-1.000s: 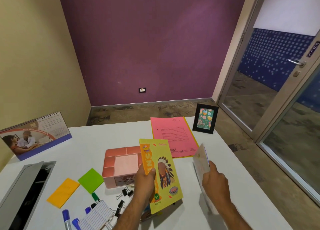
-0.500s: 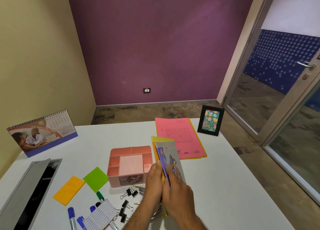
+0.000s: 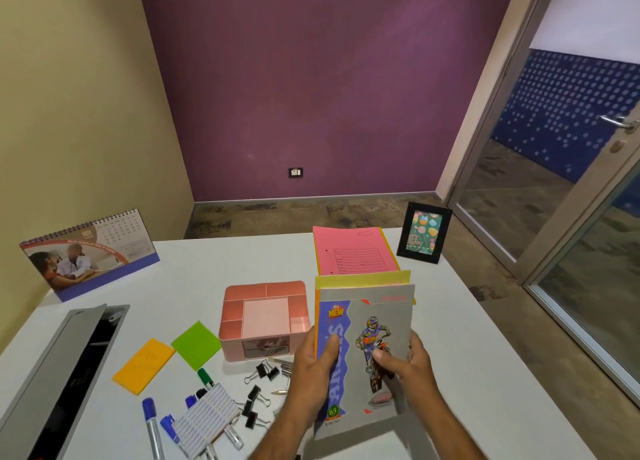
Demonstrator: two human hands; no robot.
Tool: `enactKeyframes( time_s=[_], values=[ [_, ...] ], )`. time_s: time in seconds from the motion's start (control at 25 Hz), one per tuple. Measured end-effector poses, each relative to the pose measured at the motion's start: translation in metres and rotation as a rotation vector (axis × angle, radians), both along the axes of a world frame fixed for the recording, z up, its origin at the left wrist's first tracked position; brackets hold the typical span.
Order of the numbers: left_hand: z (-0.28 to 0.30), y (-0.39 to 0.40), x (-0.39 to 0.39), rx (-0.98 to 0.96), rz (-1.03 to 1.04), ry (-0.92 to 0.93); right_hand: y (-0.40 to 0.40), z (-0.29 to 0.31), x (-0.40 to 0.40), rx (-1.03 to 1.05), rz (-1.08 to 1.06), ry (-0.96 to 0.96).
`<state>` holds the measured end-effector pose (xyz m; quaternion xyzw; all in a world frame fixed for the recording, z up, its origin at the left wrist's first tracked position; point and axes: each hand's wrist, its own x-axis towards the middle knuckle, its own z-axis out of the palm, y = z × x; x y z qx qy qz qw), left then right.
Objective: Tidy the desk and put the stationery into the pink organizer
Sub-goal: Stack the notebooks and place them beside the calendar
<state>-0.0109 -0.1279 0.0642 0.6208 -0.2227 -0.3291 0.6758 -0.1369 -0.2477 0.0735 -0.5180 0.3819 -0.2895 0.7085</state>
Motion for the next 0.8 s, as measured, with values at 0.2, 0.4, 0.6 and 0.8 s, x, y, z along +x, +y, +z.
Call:
enactKeyframes(
  time_s=[0.2,0.4,0.6,0.8],
  values=[
    [-0.026,0.017,-0.001,0.086,-0.112,-0.138,-0.002,-0.03,-0.028,-0.068,-0.058,0.065],
    [-0.05,0.04,-0.016,0.191,-0.156,-0.196,0.023,-0.049,-0.048,-0.107,-0.094,0.164],
    [-0.062,0.053,-0.027,0.201,-0.145,-0.139,0.035,-0.052,-0.056,-0.097,-0.126,0.147],
    [-0.07,0.059,-0.023,0.248,-0.176,-0.122,0.029,-0.075,-0.062,-0.222,-0.08,0.356]
  ],
)
